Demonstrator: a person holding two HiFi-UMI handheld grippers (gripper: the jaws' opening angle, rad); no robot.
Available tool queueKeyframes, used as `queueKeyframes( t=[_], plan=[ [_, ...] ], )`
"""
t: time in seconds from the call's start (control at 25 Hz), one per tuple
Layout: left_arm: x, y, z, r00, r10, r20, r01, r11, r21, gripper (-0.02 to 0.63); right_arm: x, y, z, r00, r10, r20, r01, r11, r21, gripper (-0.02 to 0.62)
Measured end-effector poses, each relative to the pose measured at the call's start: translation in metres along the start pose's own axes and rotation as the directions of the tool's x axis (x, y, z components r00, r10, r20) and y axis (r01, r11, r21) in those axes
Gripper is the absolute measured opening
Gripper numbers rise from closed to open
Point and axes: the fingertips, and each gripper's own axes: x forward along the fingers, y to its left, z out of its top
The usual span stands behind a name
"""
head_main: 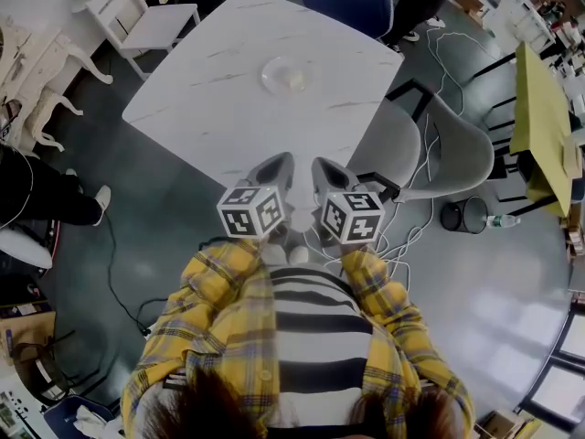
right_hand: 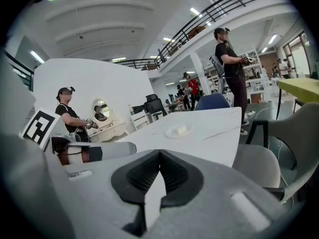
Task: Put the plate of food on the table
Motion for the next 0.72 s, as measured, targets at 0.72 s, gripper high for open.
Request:
queueKeyframes(
  t=[0.72],
  plan=[
    [-0.011,-0.006,0.009,1.0,-0.009,0.03,0.009,1.0,0.016,-0.005,-0.007,0.011,0.008,1.0,0.001,0.027,-0.001,1.0,-0.014,-0.003]
  ],
)
